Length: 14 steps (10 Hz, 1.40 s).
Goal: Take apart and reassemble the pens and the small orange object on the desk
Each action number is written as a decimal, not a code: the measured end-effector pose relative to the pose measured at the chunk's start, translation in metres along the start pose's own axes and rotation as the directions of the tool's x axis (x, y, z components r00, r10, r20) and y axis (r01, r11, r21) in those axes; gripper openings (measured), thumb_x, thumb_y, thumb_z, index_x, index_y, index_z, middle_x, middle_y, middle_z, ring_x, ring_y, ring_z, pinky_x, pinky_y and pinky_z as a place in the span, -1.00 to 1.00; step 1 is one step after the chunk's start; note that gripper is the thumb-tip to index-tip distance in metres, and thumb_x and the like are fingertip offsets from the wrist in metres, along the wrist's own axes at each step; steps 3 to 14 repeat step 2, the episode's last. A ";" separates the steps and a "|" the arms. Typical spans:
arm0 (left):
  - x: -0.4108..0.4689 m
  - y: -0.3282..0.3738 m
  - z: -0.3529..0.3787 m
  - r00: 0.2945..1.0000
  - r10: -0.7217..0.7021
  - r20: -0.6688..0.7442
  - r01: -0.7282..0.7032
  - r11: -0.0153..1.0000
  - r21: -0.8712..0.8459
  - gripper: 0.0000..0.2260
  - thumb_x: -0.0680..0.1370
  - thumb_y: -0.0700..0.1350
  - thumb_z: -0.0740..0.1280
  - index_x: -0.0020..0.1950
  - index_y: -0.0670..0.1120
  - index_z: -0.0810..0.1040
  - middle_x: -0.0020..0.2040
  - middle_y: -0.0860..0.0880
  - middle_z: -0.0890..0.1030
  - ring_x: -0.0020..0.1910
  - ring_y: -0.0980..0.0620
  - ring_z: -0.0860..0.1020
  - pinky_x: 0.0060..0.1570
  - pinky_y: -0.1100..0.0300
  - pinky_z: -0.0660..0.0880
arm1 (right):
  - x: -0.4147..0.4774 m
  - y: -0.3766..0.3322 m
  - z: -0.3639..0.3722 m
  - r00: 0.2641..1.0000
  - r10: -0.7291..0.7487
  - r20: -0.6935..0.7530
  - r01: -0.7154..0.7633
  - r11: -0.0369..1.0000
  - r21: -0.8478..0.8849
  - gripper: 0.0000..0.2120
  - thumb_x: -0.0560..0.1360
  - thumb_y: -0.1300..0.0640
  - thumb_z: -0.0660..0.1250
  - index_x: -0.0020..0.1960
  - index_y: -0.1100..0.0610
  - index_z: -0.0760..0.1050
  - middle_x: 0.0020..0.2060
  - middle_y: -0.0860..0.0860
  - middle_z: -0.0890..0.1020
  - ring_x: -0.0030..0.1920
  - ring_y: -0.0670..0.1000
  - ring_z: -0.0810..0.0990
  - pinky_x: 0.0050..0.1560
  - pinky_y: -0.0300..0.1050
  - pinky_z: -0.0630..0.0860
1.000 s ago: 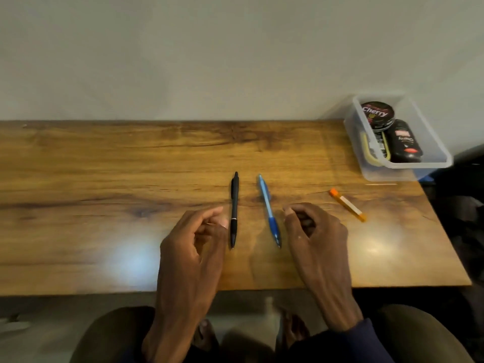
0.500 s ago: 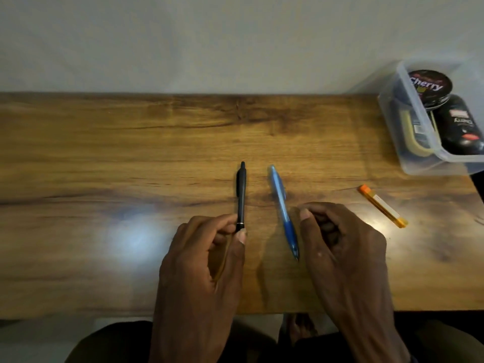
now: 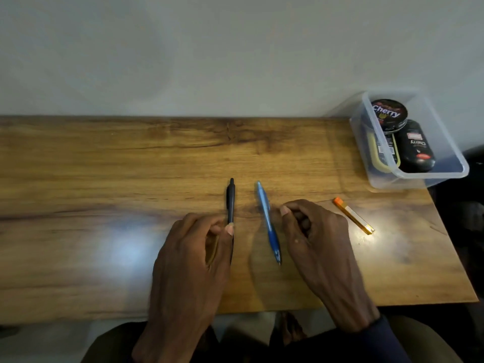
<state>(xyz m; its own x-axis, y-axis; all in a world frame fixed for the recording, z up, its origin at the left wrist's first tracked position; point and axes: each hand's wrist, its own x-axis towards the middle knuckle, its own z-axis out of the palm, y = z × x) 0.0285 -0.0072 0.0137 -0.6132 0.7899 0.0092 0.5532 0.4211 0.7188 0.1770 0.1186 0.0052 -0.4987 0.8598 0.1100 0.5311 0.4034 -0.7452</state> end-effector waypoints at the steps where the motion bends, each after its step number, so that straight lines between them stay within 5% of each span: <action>1: 0.022 -0.002 -0.003 0.997 0.065 0.032 -0.070 0.985 0.156 -0.71 0.65 0.23 0.18 0.16 0.13 0.60 -0.04 0.24 0.49 -0.02 0.22 0.48 -0.07 0.36 0.39 | 0.013 0.003 -0.001 0.998 -0.044 0.052 0.046 0.998 -0.037 -0.76 0.67 0.07 0.25 -0.12 0.08 0.60 -0.31 -0.06 0.60 -0.30 -0.11 0.56 -0.30 -0.10 0.50; 2: 0.036 0.002 -0.007 0.992 0.112 0.061 -0.123 0.970 0.209 -0.69 0.68 0.24 0.13 0.14 0.11 0.57 -0.01 0.20 0.51 -0.01 0.21 0.47 -0.06 0.35 0.36 | 0.021 0.000 -0.004 0.997 -0.050 0.065 0.059 0.987 -0.148 -0.74 0.68 0.08 0.25 -0.16 0.08 0.56 -0.32 -0.05 0.57 -0.32 -0.09 0.53 -0.32 -0.10 0.46; 14: 0.036 0.002 -0.007 0.992 0.112 0.061 -0.123 0.970 0.209 -0.69 0.68 0.24 0.13 0.14 0.11 0.57 -0.01 0.20 0.51 -0.01 0.21 0.47 -0.06 0.35 0.36 | 0.021 0.000 -0.004 0.997 -0.050 0.065 0.059 0.987 -0.148 -0.74 0.68 0.08 0.25 -0.16 0.08 0.56 -0.32 -0.05 0.57 -0.32 -0.09 0.53 -0.32 -0.10 0.46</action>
